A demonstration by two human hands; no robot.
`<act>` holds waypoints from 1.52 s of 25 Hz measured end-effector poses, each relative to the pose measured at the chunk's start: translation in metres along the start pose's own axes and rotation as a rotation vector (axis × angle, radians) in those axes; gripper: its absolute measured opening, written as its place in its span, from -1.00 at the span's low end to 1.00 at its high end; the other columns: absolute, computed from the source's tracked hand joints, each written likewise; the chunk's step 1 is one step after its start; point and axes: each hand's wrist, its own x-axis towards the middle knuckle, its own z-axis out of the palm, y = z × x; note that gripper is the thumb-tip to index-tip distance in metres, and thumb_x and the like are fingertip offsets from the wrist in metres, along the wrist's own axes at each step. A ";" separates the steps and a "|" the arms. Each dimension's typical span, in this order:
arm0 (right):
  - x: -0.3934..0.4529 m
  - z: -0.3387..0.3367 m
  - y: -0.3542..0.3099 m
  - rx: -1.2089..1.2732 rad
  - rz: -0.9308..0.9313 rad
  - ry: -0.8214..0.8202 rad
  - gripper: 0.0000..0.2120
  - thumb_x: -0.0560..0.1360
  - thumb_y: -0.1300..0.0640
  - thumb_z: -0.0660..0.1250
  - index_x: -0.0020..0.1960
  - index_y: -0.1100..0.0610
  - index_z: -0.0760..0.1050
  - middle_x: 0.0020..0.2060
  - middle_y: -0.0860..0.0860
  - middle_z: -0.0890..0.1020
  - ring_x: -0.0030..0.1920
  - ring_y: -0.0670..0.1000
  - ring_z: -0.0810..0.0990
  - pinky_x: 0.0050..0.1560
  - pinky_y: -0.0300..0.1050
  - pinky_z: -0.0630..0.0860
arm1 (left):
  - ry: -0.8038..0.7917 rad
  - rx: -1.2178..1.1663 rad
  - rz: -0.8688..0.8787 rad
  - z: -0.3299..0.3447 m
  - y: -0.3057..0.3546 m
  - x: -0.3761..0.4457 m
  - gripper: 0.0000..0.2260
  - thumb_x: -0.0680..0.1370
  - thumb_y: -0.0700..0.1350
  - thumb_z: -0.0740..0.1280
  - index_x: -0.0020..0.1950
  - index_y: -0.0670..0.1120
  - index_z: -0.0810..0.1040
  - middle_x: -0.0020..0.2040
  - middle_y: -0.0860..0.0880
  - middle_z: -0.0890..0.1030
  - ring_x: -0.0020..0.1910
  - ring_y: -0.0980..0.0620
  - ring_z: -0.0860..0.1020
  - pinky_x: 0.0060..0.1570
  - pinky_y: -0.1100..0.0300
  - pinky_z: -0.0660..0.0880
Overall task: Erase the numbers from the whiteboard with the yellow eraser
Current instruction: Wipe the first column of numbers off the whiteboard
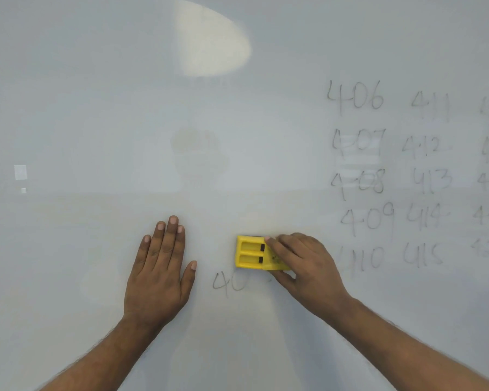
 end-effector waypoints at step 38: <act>0.016 -0.049 0.037 0.152 0.265 0.194 -0.47 0.41 0.05 0.48 0.34 0.10 0.47 0.10 0.00 0.60 0.07 0.03 0.51 0.01 -0.06 0.47 | -0.055 0.017 0.025 -0.006 -0.001 -0.010 -0.40 0.65 0.03 0.04 0.62 -0.24 0.08 0.67 -0.13 0.03 0.65 -0.10 0.02 0.61 -0.04 -0.05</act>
